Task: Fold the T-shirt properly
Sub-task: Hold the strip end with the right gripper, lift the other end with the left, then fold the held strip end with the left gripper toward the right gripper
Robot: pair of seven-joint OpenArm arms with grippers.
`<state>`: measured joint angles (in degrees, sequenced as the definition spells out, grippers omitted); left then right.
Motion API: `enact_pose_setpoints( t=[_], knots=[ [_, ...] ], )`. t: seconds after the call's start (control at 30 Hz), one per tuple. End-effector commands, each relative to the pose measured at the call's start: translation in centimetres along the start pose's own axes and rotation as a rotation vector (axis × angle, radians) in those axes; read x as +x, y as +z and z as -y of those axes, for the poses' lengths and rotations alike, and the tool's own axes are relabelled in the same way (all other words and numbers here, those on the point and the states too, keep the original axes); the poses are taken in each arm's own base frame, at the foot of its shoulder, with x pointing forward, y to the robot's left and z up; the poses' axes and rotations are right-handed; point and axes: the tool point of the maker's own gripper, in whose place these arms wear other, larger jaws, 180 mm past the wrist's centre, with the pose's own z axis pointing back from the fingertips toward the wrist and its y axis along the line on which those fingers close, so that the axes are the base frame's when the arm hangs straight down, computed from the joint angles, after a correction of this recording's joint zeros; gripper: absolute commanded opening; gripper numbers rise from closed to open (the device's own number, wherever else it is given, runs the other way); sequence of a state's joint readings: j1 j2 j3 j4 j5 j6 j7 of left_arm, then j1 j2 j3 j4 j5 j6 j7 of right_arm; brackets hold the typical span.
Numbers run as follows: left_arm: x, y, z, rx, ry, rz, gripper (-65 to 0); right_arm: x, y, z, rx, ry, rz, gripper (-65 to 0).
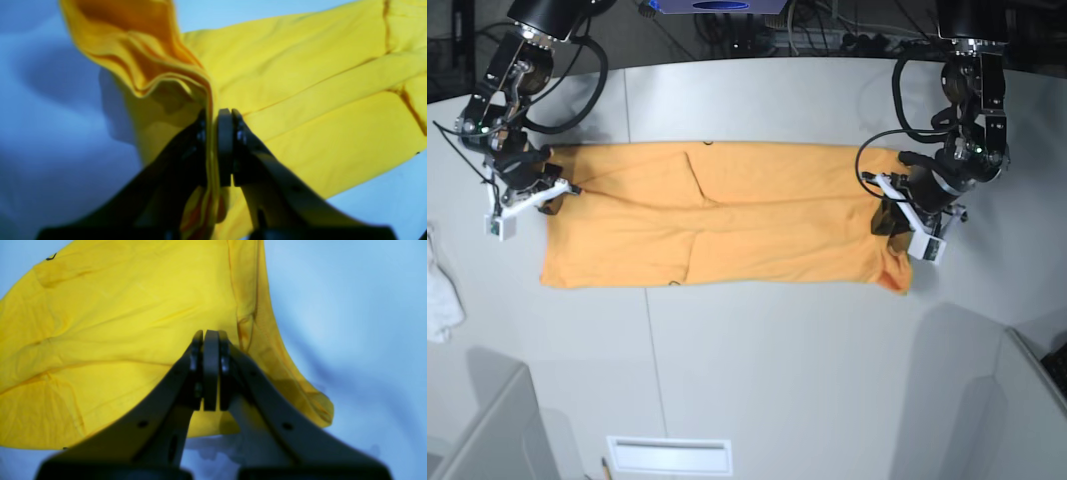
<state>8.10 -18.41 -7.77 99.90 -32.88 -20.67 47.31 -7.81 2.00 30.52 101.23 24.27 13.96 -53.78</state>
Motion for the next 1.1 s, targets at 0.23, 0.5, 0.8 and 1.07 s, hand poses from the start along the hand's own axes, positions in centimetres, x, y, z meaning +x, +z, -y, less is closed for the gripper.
enact_pose_setpoints(
  t=[0.23,0.5,0.8,1.07],
  knots=[
    [1.3,-1.9,5.1,-0.102,-0.002,0.026,-65.0,1.4,0.5,0.0,0.002,0.007,0.05,-65.0],
    [1.6,-3.1,8.9,-0.188,-0.018,0.025,-65.0,1.7,0.5,-0.1,0.004,0.008,0.055,-65.0],
    [2.3,-3.6,10.7,-0.224,0.011,0.048,-65.0,1.7,0.4,-0.1,0.004,0.008,0.055,-65.0],
    [2.6,-4.5,14.0,-0.301,-0.01,0.042,-65.0,1.7,0.5,-0.1,0.005,0.007,0.057,-65.0]
  ],
)
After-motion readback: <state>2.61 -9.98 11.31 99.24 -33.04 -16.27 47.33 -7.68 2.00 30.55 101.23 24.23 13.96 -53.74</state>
